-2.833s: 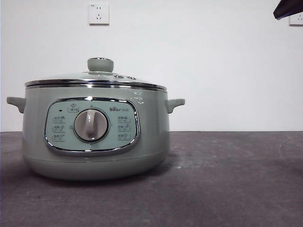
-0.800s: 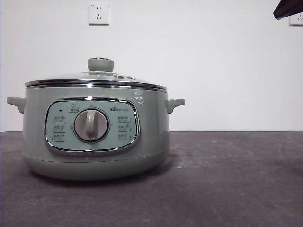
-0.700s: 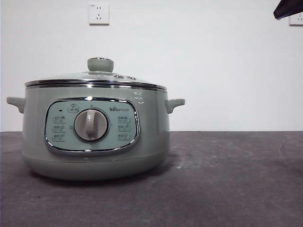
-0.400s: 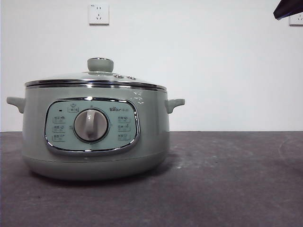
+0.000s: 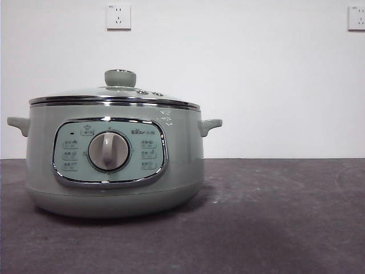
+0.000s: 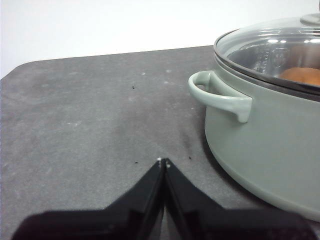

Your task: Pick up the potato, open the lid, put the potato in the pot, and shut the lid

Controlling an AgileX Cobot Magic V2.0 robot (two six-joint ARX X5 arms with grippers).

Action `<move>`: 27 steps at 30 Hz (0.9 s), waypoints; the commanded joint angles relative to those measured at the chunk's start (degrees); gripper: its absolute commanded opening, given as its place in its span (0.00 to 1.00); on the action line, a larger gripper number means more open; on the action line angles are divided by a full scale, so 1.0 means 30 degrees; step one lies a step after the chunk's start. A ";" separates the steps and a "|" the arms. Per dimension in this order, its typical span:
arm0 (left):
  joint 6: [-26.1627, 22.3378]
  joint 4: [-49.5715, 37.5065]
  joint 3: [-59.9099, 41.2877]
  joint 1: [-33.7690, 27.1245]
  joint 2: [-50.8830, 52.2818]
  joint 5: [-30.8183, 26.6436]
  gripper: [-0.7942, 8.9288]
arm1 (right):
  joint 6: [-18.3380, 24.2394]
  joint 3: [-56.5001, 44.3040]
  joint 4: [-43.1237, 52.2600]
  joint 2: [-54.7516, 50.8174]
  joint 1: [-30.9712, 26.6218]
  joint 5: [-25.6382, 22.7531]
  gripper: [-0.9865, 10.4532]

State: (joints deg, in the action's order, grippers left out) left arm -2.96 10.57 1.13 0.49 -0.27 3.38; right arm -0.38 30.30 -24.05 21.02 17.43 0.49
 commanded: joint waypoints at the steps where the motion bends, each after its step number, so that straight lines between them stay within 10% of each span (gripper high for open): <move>1: 0.0051 -0.0080 -0.0306 -0.0066 0.0029 -0.0073 0.08 | 0.0233 -0.1836 0.1035 -0.1479 -0.1843 0.0911 0.09; 27: 0.0051 -0.0080 -0.0306 -0.0066 0.0029 -0.0080 0.08 | -0.1566 -0.9989 0.4648 -0.6965 -0.3796 0.1632 0.09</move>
State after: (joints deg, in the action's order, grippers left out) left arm -2.98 10.57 1.13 0.49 -0.27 3.22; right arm -4.32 1.04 -9.63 0.23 6.04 5.74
